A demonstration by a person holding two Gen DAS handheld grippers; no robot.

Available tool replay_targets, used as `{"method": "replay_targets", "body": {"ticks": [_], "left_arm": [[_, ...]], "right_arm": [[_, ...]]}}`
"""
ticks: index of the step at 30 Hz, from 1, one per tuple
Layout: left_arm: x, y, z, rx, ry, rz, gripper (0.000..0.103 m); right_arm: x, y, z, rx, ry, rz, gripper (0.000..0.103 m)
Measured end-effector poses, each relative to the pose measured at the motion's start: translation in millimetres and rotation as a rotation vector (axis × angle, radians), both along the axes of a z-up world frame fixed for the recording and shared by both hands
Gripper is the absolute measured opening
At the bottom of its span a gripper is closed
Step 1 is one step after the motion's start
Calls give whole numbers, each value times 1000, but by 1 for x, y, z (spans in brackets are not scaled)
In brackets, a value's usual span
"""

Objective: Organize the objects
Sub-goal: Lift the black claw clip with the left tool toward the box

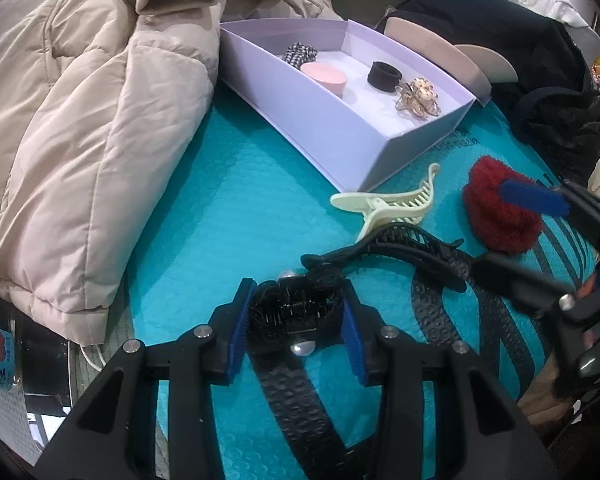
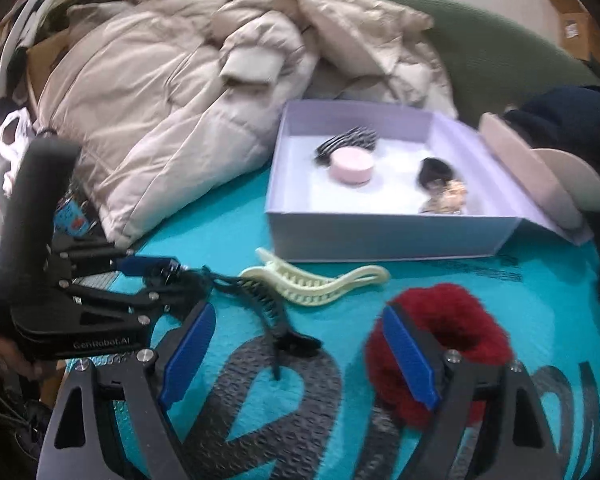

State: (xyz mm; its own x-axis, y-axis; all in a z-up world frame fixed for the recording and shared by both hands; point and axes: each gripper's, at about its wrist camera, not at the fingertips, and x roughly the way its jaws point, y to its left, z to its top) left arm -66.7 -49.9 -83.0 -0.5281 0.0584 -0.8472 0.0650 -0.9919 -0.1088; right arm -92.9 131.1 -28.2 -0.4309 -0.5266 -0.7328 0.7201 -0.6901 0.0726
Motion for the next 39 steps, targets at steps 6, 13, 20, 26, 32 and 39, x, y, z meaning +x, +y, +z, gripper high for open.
{"method": "replay_targets", "body": {"ticks": [6,13,20,26,32,39], "left_arm": [[-2,-3,-3,16,-8,3,39],[-2,4,-5,-1,-18,-9,39],[2,13,7,-19,-3,-18,39],[11,25,12,-17,-1,-37,39],[11,40,30,-21,25,-75,39],[-3,59,55,-46,52,-114,39]], "right_arm": [[-14,-17,-26,53,-73,29,73],[-6,-24,-39,112,-63,51,35],[3,-6,-29,86,-87,-11,33],[14,11,-21,76,-66,-50,33],[19,30,-1,27,-38,-98,33],[17,45,21,14,-7,-137,33]]}}
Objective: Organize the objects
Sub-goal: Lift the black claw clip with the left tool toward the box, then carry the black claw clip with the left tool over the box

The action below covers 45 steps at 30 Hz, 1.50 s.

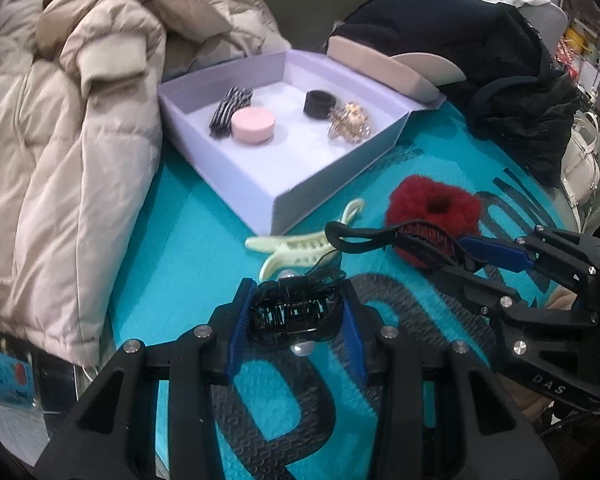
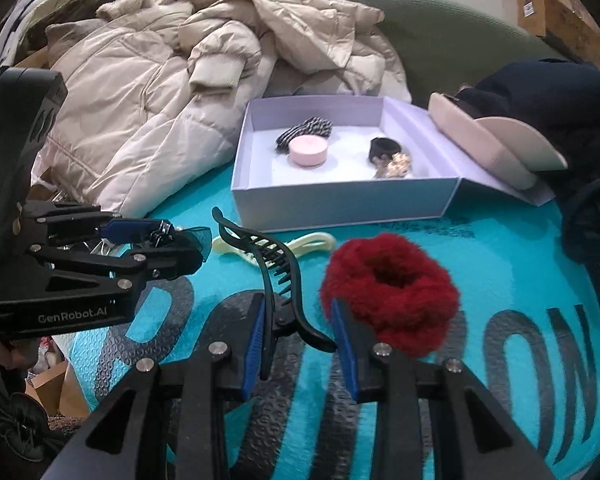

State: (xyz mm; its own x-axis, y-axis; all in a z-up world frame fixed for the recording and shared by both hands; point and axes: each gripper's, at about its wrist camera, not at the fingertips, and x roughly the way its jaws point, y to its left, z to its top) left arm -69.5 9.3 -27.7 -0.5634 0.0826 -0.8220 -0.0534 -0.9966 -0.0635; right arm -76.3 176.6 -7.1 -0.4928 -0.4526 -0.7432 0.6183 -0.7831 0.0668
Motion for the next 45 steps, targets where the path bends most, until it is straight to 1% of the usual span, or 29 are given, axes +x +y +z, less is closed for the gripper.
{"method": "replay_targets", "body": {"ticks": [9,18,35,45], "left_arm": [[-23,18,23,-19,21,-44,39],[-51,31,38,-30,50,-83,39],[-108,31,44,-33,84,-116,39],[-143,25,34,-44,71,-124,39]], "right_arm": [[-9,8,15,16,27,-21,33],[-31,13,26,9,44,-36,33],[-76,13,35,7,60,-66,33],[-106,8,27,5,48,-73,33]]}}
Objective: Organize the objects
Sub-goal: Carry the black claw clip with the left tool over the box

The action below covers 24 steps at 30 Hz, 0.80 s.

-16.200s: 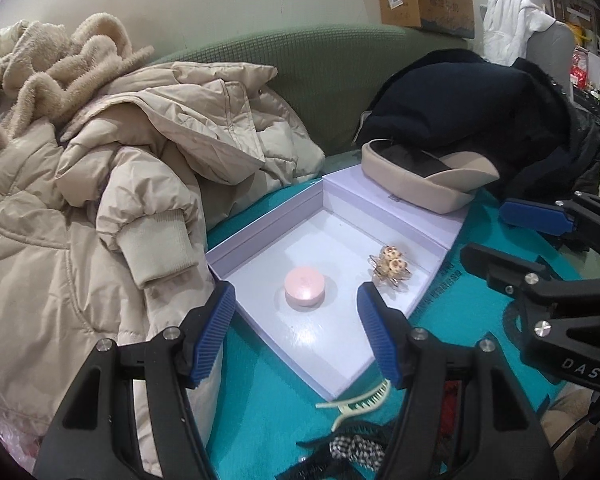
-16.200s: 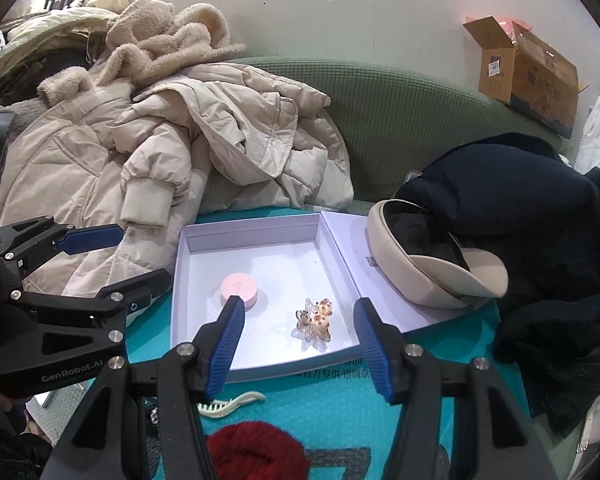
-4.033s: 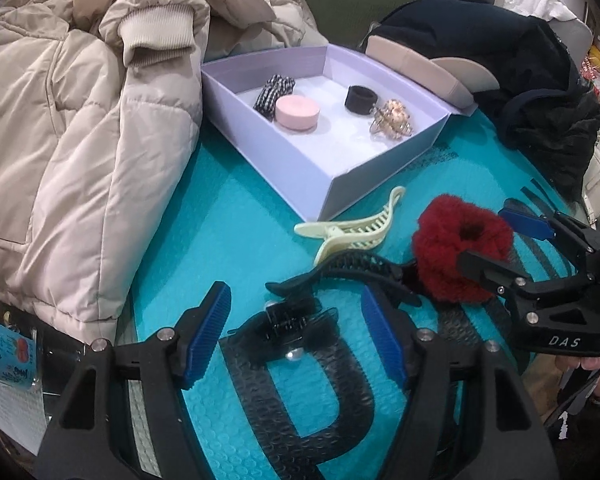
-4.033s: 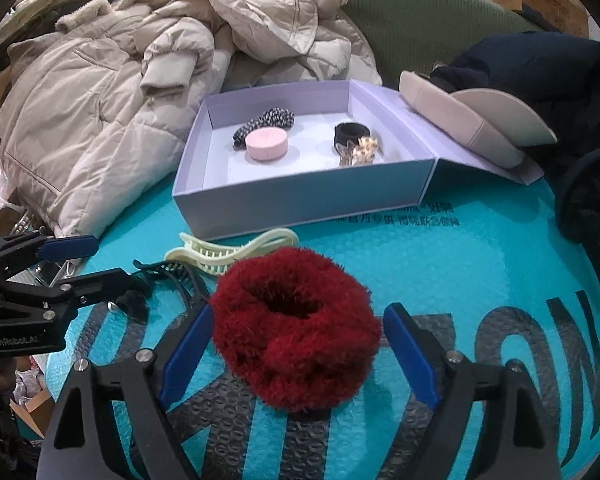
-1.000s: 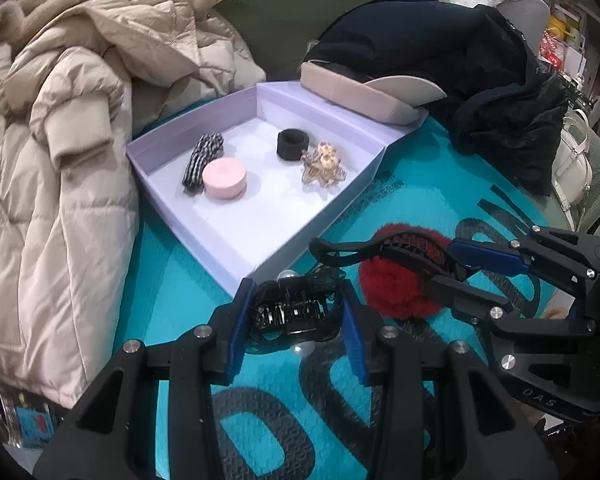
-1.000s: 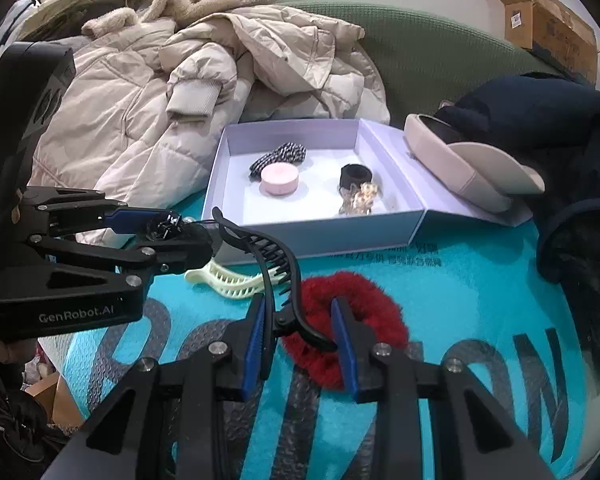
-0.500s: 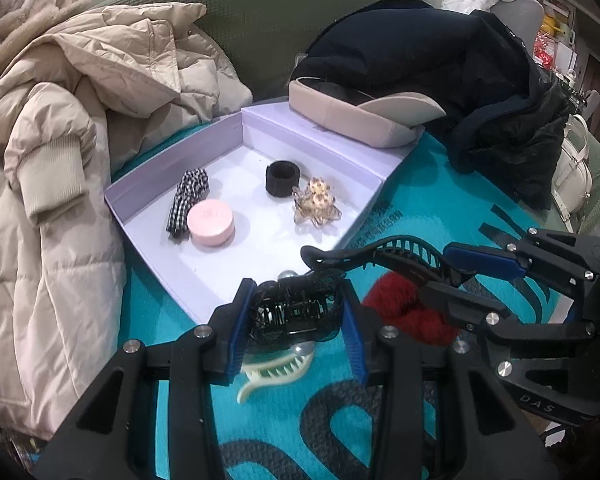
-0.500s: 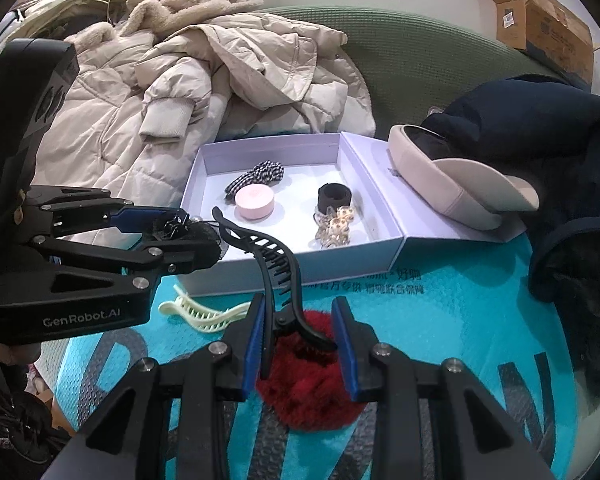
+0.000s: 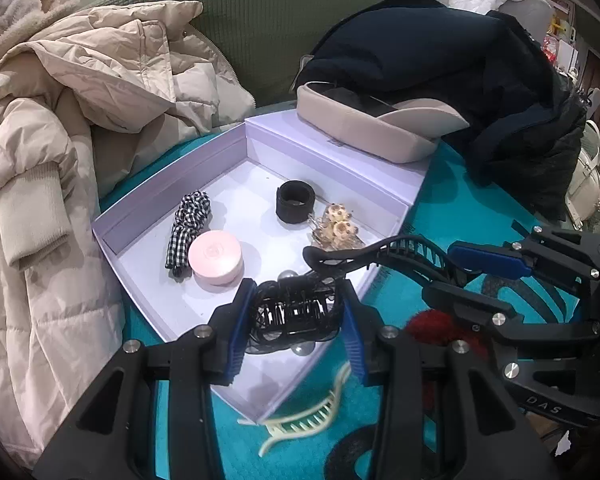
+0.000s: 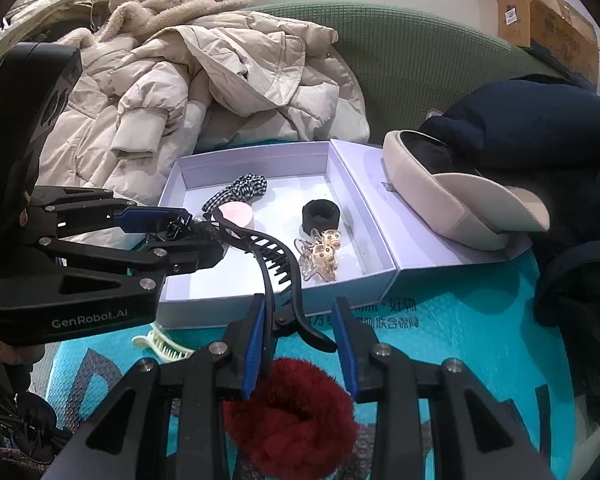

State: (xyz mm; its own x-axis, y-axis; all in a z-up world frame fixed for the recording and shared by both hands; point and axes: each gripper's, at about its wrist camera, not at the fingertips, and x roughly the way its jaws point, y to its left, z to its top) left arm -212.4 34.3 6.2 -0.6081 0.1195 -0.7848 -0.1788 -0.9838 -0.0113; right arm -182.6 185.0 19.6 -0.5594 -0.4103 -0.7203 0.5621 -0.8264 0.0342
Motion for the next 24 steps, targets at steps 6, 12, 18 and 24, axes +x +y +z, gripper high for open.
{"method": "replay_targets", "body": {"ticks": [6,12,18,24], "left_arm": [[-17,-7,-9,-6,-3,13,39],[-36,-17,-21,-11,-23,36,39],[-54,-24,-28,-29,-28,52,39],[-72,-29,-28,-57,-11,71,39]], "right_arm": [[-14,-8,-5,11,0,7,33],[-32,-16,-11,11,-5,17,33],[-52,-25,-14,9,2,32,33],[-72,-34,-13,8,13,47,33]]}}
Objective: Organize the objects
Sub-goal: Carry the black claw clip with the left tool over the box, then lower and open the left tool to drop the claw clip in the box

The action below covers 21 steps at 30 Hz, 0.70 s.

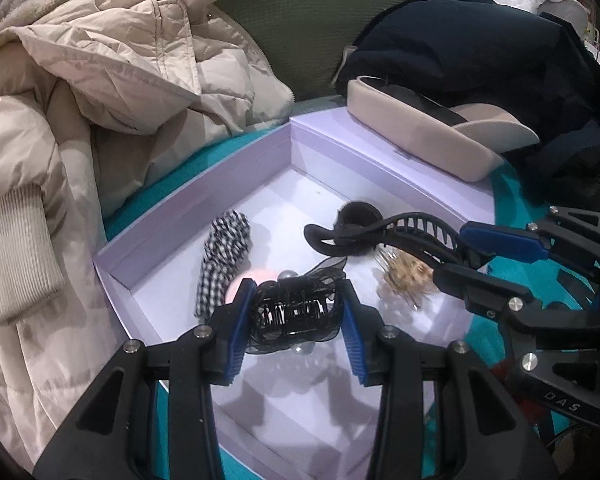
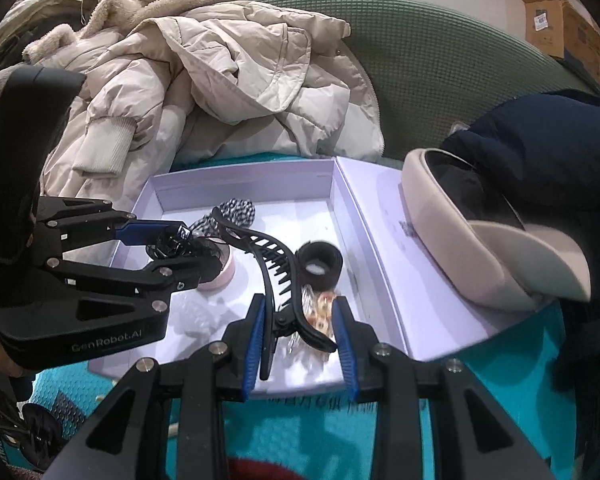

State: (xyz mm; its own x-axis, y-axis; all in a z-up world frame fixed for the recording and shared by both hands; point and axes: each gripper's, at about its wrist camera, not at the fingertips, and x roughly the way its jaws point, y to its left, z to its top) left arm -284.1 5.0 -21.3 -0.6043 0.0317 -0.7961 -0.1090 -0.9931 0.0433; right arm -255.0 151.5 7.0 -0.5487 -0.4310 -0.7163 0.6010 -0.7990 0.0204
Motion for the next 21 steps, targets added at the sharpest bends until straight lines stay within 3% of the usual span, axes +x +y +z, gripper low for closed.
{"method": "replay_targets", "body": {"ticks": [13,21], "left_arm": [[-48,-13,-3,-37,5,31,39],[-70,-20,-16,-47,-33,37,39]], "right_arm": [[-44,-24,-2,15,9,22,33],[-68,-38,-9,33,0,33,33]]}}
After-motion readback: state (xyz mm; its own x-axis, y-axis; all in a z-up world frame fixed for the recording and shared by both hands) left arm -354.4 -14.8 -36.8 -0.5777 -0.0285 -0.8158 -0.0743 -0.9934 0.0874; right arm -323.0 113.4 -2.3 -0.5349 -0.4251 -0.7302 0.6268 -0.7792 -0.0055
